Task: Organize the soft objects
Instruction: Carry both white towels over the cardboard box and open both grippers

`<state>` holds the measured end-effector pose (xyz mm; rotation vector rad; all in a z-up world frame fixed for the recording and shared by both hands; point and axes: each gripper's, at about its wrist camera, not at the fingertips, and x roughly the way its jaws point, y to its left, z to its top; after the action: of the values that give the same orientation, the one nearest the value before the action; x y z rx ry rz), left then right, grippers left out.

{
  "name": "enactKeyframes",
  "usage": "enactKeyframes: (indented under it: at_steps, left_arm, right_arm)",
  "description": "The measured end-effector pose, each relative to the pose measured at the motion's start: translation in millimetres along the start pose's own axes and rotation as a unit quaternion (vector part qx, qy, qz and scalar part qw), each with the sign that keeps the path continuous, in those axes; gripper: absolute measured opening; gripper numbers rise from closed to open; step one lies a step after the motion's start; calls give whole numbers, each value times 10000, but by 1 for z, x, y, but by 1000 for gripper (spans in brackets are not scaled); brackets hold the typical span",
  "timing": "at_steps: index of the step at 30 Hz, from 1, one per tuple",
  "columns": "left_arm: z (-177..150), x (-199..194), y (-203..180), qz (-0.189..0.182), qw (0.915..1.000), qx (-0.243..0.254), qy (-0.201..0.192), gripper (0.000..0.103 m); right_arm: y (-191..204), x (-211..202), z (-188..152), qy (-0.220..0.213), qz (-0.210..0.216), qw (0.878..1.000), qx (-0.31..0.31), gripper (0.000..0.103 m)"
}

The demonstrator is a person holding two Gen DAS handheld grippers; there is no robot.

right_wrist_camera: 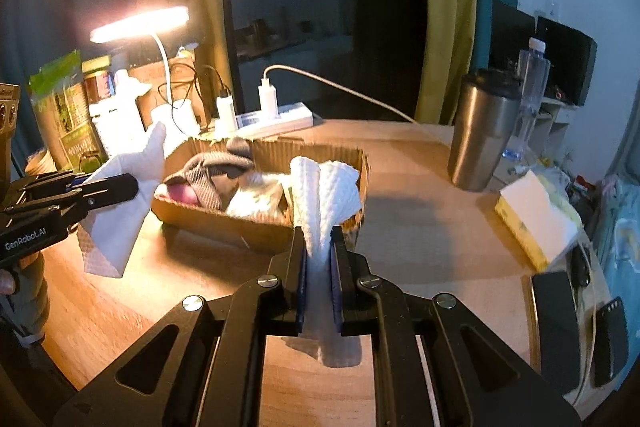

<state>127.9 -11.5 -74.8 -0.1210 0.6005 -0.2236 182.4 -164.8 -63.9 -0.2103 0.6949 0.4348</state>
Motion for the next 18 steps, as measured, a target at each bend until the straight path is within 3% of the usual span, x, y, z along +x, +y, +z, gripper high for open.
enactKeyframes:
  at_steps: [18]
  left_arm:
    - [47,16,5,-34,9995,-7,-328,14]
  right_arm:
    - [-7,11,42,-261,71,9996,-41,11]
